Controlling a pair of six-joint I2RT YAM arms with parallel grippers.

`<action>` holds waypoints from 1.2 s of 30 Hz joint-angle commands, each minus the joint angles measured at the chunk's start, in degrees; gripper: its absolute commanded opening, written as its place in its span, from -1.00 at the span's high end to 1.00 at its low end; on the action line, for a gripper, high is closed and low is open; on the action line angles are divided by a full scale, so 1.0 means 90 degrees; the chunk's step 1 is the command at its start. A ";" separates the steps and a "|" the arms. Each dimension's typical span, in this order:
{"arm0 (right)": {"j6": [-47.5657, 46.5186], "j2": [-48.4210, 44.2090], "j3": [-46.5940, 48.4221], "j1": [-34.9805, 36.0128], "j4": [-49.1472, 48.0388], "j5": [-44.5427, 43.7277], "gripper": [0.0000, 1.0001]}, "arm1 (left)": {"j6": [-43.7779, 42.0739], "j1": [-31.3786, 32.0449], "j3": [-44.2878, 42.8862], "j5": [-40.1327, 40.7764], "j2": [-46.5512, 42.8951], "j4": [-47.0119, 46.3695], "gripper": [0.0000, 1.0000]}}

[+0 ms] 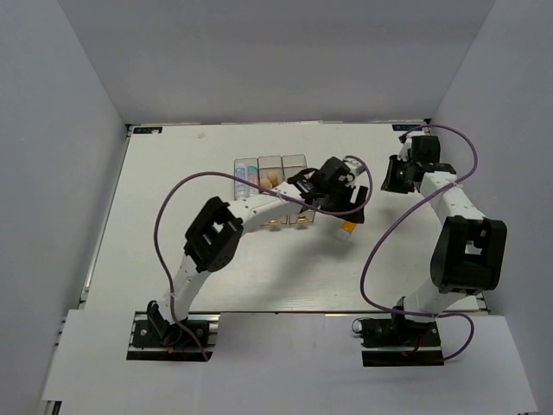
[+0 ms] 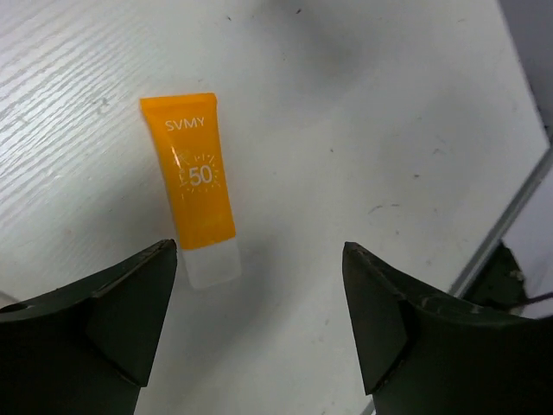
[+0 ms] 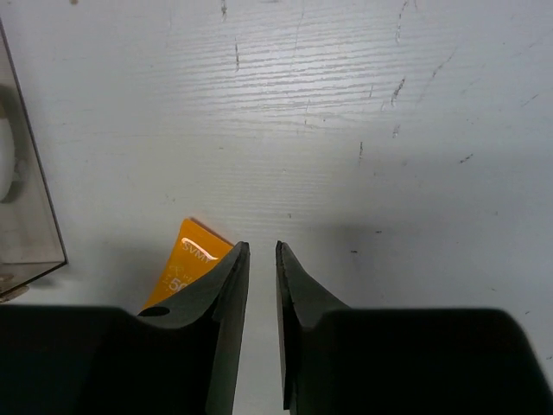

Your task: Organize the makeup

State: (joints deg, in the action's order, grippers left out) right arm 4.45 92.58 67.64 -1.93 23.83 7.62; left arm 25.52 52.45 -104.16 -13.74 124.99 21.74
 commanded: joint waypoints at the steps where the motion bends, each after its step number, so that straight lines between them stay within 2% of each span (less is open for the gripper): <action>1: 0.0062 -0.0413 -0.0064 -0.0185 -0.0197 0.0364 0.49 | -0.0413 0.0256 -0.0974 0.0646 0.0455 0.0914 -0.75; 12: 0.0062 -0.0433 -0.0171 -0.0498 -0.0226 0.0696 0.46 | -0.0765 0.0462 -0.1200 0.1799 0.1005 0.1237 -0.77; 26: 0.0043 -0.0345 -0.0201 -0.0547 -0.0226 0.0814 0.44 | -0.0609 0.0715 -0.1200 0.1809 0.1259 0.1169 -0.75; 32: 0.0101 -0.0364 -0.0269 -0.0566 -0.0246 0.0940 0.44 | -0.0511 0.0833 -0.1210 0.2190 0.1395 0.1286 -0.65; 35: 0.0131 -0.0384 -0.0318 -0.0566 -0.0265 0.0970 0.44 | -0.0453 0.0891 -0.1191 0.2521 0.1454 0.1422 -0.50; 36: 0.0131 -0.0384 -0.0318 -0.0566 -0.0275 0.0970 0.45 | -0.0433 0.0891 -0.1161 0.2609 0.1464 0.1490 -0.36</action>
State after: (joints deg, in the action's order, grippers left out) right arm 4.71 89.95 65.32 -6.74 22.50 15.14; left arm 20.69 59.81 -113.99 6.66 137.21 32.08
